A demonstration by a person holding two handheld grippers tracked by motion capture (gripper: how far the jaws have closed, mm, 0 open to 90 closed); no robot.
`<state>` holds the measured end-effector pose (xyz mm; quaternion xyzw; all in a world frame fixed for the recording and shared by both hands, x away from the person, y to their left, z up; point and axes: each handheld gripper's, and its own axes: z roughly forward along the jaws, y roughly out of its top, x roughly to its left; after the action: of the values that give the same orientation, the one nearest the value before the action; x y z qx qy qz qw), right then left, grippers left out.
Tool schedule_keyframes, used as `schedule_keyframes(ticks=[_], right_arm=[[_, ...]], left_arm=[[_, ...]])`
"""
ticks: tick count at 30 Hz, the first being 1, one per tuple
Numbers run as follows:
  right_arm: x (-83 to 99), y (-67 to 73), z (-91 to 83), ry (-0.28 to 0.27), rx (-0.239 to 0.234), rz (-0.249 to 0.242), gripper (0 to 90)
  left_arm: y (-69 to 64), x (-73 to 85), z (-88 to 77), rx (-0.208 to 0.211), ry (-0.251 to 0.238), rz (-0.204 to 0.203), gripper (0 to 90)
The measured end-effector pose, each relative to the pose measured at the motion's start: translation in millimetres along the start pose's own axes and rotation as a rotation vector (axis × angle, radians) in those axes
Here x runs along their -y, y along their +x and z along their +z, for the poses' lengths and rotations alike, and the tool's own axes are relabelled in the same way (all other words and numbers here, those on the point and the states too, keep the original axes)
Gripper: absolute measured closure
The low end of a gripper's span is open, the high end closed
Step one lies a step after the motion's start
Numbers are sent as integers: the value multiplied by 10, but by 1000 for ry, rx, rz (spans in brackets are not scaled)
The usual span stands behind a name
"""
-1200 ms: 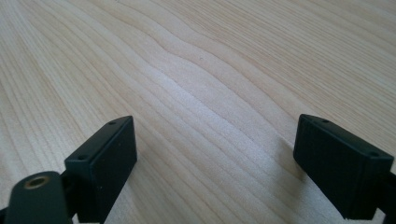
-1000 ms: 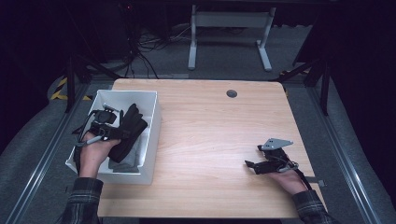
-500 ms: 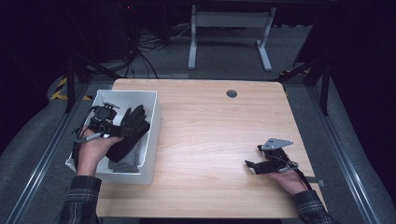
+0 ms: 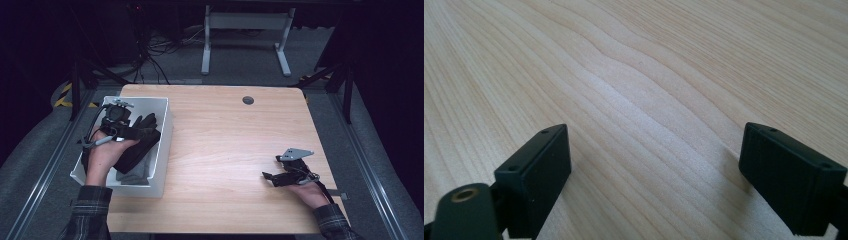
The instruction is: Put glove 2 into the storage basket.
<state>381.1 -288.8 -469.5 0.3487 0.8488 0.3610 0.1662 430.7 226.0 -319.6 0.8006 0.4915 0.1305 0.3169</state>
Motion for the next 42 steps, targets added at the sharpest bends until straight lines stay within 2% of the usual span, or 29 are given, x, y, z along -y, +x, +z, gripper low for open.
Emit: schedule_keyframes(ticks=[2,3,5,7,8,12,13,20,21,24,30,36,42], right_arm=[[0,0,0,0,0,0,137],[0,0,0,0,0,0,137],[0,0,0,0,0,0,136],[0,0,0,0,0,0,136],[0,0,0,0,0,0,136],[0,0,0,0,0,-1,136],[0,0,0,0,0,-1,136],[1,0,0,-1,-5,-4,136],[1,0,1,-1,-5,-5,136],[1,1,0,-1,-6,-5,136],[1,2,0,-1,-6,-6,135],[2,3,0,-1,-6,-6,135],[2,3,0,-1,-6,-6,135]], left_arm=[[-79,-43,-1,17,-11,20,150],[-159,-80,-1,37,-19,40,150],[-201,-95,-1,46,-23,46,150],[-324,-145,4,71,-33,75,150],[-324,-145,4,71,-33,75,150],[-515,-203,59,111,-47,107,150],[-515,-203,59,111,-47,107,150],[-852,-234,163,172,-63,157,150],[-937,-240,180,189,-66,173,150],[-1015,-242,197,209,-73,186,150],[-1286,-195,299,262,-94,211,151],[-1530,-66,493,283,-79,247,151],[-1681,75,673,293,-59,282,151]])
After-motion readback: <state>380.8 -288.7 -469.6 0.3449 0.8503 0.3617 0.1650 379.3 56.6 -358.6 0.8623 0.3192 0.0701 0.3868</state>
